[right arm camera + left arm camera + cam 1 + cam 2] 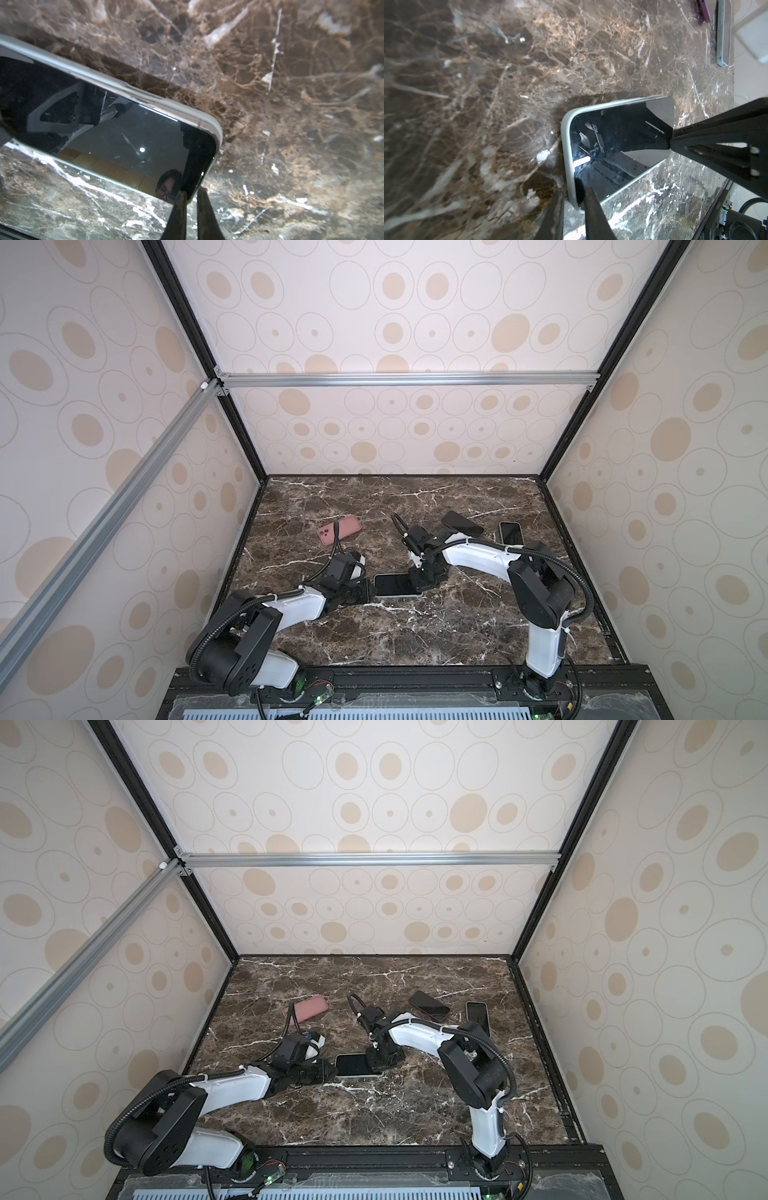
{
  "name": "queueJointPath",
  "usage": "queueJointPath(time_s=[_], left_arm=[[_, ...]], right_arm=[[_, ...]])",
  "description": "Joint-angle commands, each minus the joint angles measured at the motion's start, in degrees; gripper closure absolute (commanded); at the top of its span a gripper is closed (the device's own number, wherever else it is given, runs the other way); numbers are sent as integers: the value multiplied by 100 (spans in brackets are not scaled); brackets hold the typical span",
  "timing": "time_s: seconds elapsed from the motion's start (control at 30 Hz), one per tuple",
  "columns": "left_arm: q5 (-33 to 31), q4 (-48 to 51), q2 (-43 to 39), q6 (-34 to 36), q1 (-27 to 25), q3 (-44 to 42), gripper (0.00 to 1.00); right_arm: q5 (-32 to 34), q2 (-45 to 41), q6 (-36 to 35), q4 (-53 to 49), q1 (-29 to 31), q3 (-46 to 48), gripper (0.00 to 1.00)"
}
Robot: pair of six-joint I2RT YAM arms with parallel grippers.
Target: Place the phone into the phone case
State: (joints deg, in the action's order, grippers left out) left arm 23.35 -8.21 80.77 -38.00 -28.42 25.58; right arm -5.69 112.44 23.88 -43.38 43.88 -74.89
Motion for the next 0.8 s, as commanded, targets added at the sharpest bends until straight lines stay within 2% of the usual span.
queueJointPath(time_s=[0.0,0.13,0.33,0.57,0.73,0.77], left_arm=[[-101,41,-10,-74,-40,-62,80],[-94,-40,25,-81,-32,-80,79],[99,-175,80,-72,-17,-40,70],[325,-308,179,-111,-5,-36,71],[328,-374,259,-113,-4,-42,73],[483,-390,285,-118,-3,-36,73]], right_arm=[[586,2363,-195,1213,266,850,88],[587,2456,-226,1075,288,736,88],[433,2502,-280,939,304,601,86],[-456,2071,-91,1339,288,845,83],[-786,1705,96,1625,271,1047,82],[-853,1640,136,1703,257,1097,82]])
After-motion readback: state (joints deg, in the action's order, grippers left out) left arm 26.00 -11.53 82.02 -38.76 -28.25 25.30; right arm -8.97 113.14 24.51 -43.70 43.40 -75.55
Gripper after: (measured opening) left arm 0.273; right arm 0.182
